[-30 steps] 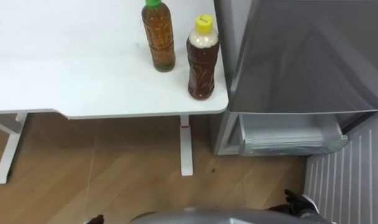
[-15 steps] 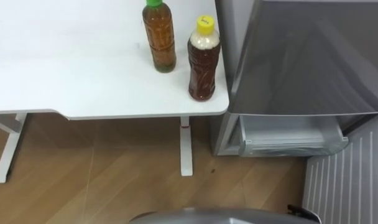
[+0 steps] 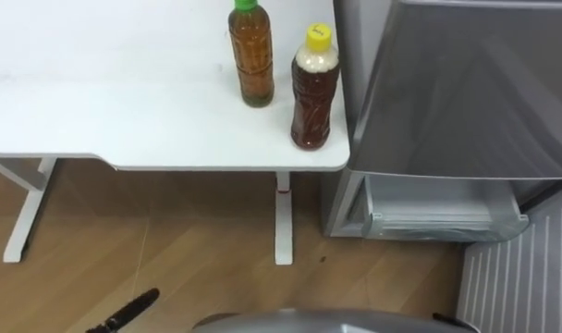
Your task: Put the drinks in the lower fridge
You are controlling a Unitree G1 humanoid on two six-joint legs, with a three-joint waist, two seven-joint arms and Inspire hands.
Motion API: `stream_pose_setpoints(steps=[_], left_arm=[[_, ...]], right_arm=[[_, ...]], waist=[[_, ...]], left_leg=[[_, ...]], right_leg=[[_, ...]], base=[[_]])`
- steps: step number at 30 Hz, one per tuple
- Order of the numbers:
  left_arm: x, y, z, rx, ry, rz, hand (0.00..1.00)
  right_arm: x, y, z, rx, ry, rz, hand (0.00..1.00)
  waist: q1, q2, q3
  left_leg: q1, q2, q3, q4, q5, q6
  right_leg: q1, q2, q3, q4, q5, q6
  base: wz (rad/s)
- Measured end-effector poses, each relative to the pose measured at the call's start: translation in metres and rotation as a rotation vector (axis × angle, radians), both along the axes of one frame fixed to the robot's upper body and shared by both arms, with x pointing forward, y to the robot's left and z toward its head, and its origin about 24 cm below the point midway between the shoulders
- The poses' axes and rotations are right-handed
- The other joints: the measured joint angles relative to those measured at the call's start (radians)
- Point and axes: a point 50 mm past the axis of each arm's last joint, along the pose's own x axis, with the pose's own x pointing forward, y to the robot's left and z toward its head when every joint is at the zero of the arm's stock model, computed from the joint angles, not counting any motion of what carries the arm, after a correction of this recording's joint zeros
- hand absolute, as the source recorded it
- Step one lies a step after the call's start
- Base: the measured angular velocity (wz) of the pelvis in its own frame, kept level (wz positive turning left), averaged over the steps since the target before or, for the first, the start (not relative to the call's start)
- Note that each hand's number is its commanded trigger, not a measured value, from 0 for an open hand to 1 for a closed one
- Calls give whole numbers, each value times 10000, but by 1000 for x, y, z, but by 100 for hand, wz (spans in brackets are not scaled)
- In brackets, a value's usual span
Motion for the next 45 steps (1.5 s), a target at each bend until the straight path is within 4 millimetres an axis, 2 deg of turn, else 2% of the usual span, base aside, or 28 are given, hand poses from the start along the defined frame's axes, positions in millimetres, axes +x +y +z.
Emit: stream_pose_setpoints(steps=[3,9,13,18,19,20,23,30,32,36,38,41,45], left_arm=[[13,6,9,604,-474,397,0],[51,26,48,2768,-1885,1158,0],[69,38,82,4108,-2950,2013,0],[90,46,133,6865,-4214,932,0],[96,45,148,7545,-4668,627,0],[101,43,164,8088,-5245,456,0],[110,39,193,8984,-6465,29,0],[120,26,240,9585,-8960,-1017,0],[123,20,254,9731,-9849,-1531,0],[135,8,267,9523,-11007,-2726,0],[141,-8,277,9307,-11948,-3872,0],[149,-25,285,8958,-12856,-5412,0],[161,-42,294,8434,-13950,-6905,0]], right_arm=[[3,0,0,-54,-66,162,0],[2,-1,1,-77,-119,-66,0],[2,-5,2,-248,-165,388,0],[0,-5,2,-351,-50,1087,0],[0,-5,2,-342,-32,1090,0],[-2,-5,2,-347,2,1072,0],[-5,-5,2,-336,90,1023,0],[-4,-4,2,-5,99,1274,0],[-5,-5,2,90,123,1304,0],[-5,-7,1,247,214,1281,0],[-4,-7,2,277,235,1397,0],[-2,-8,2,330,293,1817,0],[4,-10,3,348,238,2157,0]], waist=[[19,47,-19],[309,103,-39],[448,181,-55],[501,161,-70],[522,150,-70],[499,129,-64],[483,156,-58],[397,104,-9],[264,54,45],[156,90,35],[35,74,71],[-131,105,69],[-327,146,88]], left_leg=[[-14,-2,-1,-11,0,0],[-39,-10,-57,-32,-3,0],[-1,-20,-93,-27,1,-1],[18,-47,-267,-32,5,-2],[16,-52,-310,-18,5,-2],[15,-69,-382,-16,5,-2],[135,-100,-478,-34,4,0],[142,-115,-493,-41,4,2],[103,-122,-514,-39,9,10],[-10,-121,-523,-11,9,10],[-28,-119,-524,-25,9,11],[23,-119,-506,-18,10,13],[-44,-111,-473,35,11,13]], right_leg=[[-25,-1,7,-6,0,0],[-65,7,-4,-25,2,2],[-75,8,-30,-27,2,2],[-9,14,-34,-51,2,2],[8,13,-69,-49,2,2],[35,-2,-201,-50,2,2],[184,-16,-272,-65,0,4],[193,-18,-238,-63,0,4],[199,-24,-243,-61,0,5],[129,-21,-211,-58,0,5],[110,-23,-205,-56,0,5],[110,-12,37,-55,0,5],[15,-10,135,-51,0,5]], base=[[0],[1],[3],[9],[14],[15],[10],[0],[0],[0],[0],[-3],[-2]])
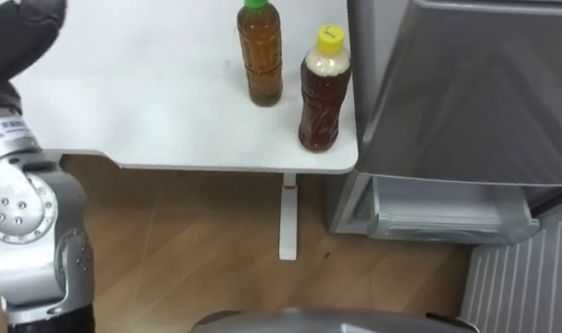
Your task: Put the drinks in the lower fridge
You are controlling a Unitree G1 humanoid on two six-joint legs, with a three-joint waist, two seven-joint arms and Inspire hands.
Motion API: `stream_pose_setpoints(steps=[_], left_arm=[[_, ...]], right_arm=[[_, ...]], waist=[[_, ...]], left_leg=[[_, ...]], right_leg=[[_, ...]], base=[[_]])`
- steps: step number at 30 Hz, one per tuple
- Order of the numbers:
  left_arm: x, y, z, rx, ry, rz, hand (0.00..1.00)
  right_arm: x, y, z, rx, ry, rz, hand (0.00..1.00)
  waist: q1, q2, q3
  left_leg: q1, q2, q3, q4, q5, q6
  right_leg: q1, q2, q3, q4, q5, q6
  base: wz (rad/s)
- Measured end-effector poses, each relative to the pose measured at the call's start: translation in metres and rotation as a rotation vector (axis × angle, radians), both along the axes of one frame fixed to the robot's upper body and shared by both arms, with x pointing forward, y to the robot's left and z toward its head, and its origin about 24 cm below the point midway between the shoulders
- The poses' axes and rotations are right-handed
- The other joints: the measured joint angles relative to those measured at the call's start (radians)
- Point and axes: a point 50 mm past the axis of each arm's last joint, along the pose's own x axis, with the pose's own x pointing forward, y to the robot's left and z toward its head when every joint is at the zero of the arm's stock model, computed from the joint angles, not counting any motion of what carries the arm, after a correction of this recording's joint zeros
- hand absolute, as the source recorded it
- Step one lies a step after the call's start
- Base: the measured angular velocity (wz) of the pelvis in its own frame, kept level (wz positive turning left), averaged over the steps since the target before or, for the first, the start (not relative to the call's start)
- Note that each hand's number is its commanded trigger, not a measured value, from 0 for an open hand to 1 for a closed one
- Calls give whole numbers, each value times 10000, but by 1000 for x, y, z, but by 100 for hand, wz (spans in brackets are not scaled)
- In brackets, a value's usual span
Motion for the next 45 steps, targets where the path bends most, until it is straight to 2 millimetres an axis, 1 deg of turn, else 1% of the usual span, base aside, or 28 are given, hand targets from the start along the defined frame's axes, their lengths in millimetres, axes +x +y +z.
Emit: stream_pose_setpoints(steps=[2,3,5,7,8,10,11,14,18,20,21,26,32,36,38,40,45], left_arm=[[7,-14,4,182,-169,-1217,0],[8,-16,4,200,-162,-1512,0],[12,-26,3,213,-18,-2638,0],[14,-36,1,413,144,-3403,0],[14,-41,-1,565,241,-3849,0],[15,-46,-1,750,310,-4390,0],[15,-49,-1,741,297,-4758,0],[15,-53,-2,911,310,-5427,0],[15,-56,-3,1126,437,-5918,0],[15,-59,-4,1269,496,-6271,0],[15,-60,-4,1301,524,-6368,0],[16,-72,-10,1475,847,-7318,0],[15,-79,-14,1612,1142,-8027,0],[16,-80,-18,1609,1309,-8151,0],[18,-80,-26,1506,1719,-8247,0],[17,-80,-30,1441,1919,-8296,0],[17,-81,-31,1433,1971,-8357,0]], right_arm=[[2,-2,1,-49,-93,-138,0],[4,-3,1,-54,-115,-124,0],[7,-3,1,-9,-136,-82,0],[8,-2,1,42,-50,-97,0],[9,-2,1,76,7,-104,0],[9,-2,0,119,108,-117,0],[9,-2,0,139,159,-120,0],[5,-2,0,237,342,-149,0],[4,-2,0,275,476,-132,0],[3,-2,0,248,575,-134,0],[3,-3,0,237,606,-135,0],[3,-6,1,38,785,338,0],[-2,-7,0,-198,1161,657,0],[-6,-6,0,-368,1317,971,0],[-8,-7,0,-445,1481,1154,0],[-8,-7,0,-483,1556,1335,0],[-9,-6,0,-531,1735,1760,0]], waist=[[-170,67,-7],[-247,82,-9],[-416,84,-9],[-530,57,8],[-536,33,23],[-561,26,21],[-605,3,33],[-627,6,14],[-718,3,-8],[-747,34,-38],[-750,34,-40],[-785,91,-93],[-784,84,-88],[-771,79,-84],[-765,87,-75],[-763,92,-65],[-755,133,-46]], left_leg=[[-60,-5,3,4,5,6],[-56,-5,4,3,7,6],[-22,3,27,1,9,3],[-2,6,55,1,11,2],[23,19,123,-2,11,2],[33,36,188,-2,11,2],[31,40,194,-3,11,1],[35,62,246,-3,10,1],[42,87,262,-15,9,-3],[41,102,291,-13,11,-8],[42,105,298,-14,12,-9],[57,114,424,-17,13,-11],[63,118,450,-12,13,-11],[91,128,491,-32,13,-10],[212,133,510,-83,12,-10],[210,135,513,-113,11,-11],[222,137,514,-186,12,-12]], right_leg=[[-53,-10,-14,0,0,0],[-55,-10,-7,0,0,0],[-26,-5,26,2,-2,2],[-24,-2,112,2,-3,3],[-30,0,162,2,-4,5],[-42,3,180,3,-4,5],[-46,3,181,5,-4,5],[-61,14,183,14,-4,5],[-73,29,175,29,-3,4],[-86,37,177,37,-2,2],[-91,36,177,42,-2,2],[-103,25,191,46,-2,2],[-64,22,193,55,-2,2],[-42,22,201,76,-2,2],[-34,30,220,91,-2,2],[-60,36,237,98,-2,2],[-64,42,241,88,-2,2]], base=[[0],[0],[-3],[-7],[-15],[-12],[-5],[-3],[-1],[-3],[0],[-5],[0],[-3],[-5],[-2],[0]])
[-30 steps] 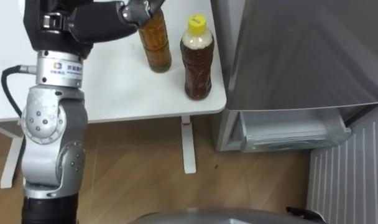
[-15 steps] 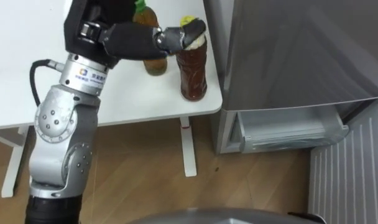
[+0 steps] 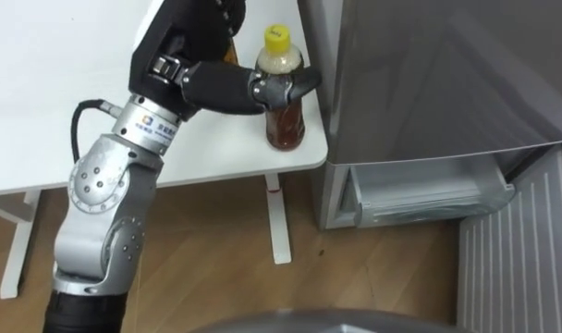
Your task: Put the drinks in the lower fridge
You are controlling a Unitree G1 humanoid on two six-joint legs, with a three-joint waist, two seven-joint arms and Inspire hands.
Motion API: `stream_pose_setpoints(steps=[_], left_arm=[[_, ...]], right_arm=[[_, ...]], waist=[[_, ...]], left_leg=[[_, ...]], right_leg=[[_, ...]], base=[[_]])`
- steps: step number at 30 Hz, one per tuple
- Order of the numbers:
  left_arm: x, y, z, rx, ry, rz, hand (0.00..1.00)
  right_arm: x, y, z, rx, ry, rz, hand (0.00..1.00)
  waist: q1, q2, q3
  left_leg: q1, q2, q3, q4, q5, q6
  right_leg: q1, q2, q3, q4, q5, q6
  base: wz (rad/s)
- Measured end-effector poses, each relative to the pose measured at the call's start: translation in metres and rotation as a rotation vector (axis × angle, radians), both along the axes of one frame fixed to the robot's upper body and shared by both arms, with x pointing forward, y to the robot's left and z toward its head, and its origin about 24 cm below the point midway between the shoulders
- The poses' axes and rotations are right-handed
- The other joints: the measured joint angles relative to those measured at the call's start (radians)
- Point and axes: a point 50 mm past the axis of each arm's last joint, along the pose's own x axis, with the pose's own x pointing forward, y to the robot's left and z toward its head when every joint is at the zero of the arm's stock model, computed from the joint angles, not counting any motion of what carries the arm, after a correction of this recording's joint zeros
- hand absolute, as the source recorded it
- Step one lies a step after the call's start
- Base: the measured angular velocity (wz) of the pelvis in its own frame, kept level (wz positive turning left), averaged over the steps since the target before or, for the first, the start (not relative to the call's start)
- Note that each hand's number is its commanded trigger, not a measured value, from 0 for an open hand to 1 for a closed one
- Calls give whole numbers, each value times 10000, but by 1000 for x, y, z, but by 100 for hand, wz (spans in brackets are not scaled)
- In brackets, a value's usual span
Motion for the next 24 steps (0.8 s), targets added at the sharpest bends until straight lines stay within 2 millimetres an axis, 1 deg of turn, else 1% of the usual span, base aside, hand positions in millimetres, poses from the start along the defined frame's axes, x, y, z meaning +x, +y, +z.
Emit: stream_pose_setpoints(steps=[4,6,8,11,21,24], left_arm=[[0,0,0,61,4,-12,0],[0,2,-2,192,96,7,0],[1,6,-11,363,506,110,0],[1,8,-18,447,902,182,0],[1,9,-19,591,928,102,0],[2,7,-27,617,1293,38,0]], right_arm=[[0,0,0,4,30,121,0],[0,0,0,-3,49,187,0],[1,0,0,-14,38,288,0],[2,0,0,-24,2,344,0],[3,0,0,-41,-51,374,0],[4,1,0,-19,-51,444,0]], waist=[[11,51,17],[8,59,13],[4,71,7],[-13,61,13],[-15,50,19],[-9,53,18]], left_leg=[[-8,-2,2,-12,1,-1],[-2,-3,-1,-30,6,-9],[-2,-4,-6,-20,7,-10],[-17,-8,-2,-12,7,-10],[-69,-15,-9,21,7,-8],[-56,-16,-9,9,6,-8]], right_leg=[[-16,3,-6,-35,0,0],[5,2,-15,-42,0,0],[2,1,-34,-57,0,0],[8,-7,-47,-55,-1,0],[29,-16,-80,-37,0,1],[41,-15,-71,-34,0,1]], base=[[0],[0],[0],[0],[0],[0]])
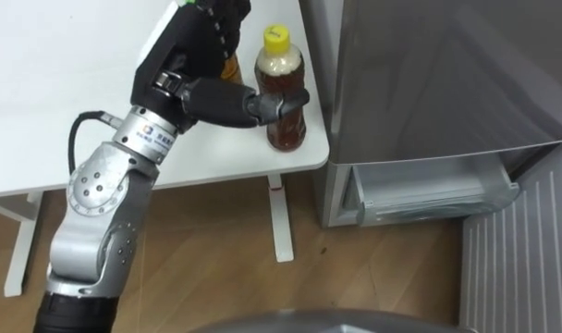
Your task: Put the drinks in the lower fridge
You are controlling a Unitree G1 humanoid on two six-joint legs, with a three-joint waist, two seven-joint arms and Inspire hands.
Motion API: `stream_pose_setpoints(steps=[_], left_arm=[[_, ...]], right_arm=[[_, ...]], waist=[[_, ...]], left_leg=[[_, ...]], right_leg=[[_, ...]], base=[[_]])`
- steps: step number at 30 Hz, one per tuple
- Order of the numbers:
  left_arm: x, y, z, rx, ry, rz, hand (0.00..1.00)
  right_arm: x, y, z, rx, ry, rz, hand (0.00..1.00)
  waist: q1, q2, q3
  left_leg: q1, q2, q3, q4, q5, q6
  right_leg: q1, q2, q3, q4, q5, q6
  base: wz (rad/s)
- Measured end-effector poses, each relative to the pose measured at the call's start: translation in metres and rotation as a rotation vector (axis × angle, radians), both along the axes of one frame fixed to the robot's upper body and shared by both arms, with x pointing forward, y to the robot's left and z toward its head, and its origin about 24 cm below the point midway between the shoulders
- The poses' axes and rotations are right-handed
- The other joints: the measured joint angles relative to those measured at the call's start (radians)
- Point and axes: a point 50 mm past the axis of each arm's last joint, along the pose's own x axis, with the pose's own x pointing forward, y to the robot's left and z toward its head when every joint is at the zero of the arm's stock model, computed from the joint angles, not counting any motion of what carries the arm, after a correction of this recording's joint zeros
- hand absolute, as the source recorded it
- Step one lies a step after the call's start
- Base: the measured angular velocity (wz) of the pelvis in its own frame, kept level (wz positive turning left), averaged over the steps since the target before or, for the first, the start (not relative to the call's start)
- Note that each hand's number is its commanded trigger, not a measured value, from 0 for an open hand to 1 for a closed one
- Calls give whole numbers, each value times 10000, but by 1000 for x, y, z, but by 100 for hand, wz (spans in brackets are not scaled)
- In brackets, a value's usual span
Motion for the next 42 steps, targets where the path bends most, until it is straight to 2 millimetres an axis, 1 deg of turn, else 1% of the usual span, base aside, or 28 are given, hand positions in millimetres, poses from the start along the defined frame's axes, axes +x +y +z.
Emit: stream_pose_setpoints(steps=[2,4,11,18,22,34,42], left_arm=[[0,1,-9,28,403,67,0],[0,2,-13,51,566,101,0],[-1,5,-22,83,962,169,0],[-1,5,-28,102,1277,172,0],[-1,6,-35,111,1574,236,0],[-1,7,-37,122,1663,235,0],[1,15,-36,142,1602,334,0]], right_arm=[[0,0,0,69,20,6,0],[-1,1,0,128,52,-31,0],[-5,3,-1,207,303,-195,0],[-5,4,-1,185,330,-216,0],[-5,4,-1,160,352,-181,0],[2,4,-1,177,119,-98,0],[1,3,-1,189,111,-176,0]], waist=[[-9,1,-1],[-17,1,-1],[-17,1,0],[-25,15,-9],[-26,19,-12],[1,9,-6],[-14,36,9]], left_leg=[[6,2,1,-1,0,0],[25,2,1,9,0,0],[30,0,1,19,1,0],[41,3,3,8,0,1],[34,4,4,9,0,1],[51,19,15,24,0,2],[44,23,26,20,-1,2]], right_leg=[[-10,2,4,0,0,0],[-2,-2,0,0,0,0],[45,-10,2,1,0,0],[56,-7,-2,15,0,0],[41,-8,-10,36,0,0],[-34,-2,37,145,0,0],[-49,6,50,130,-1,0]], base=[[0],[0],[0],[0],[0],[0],[0]])
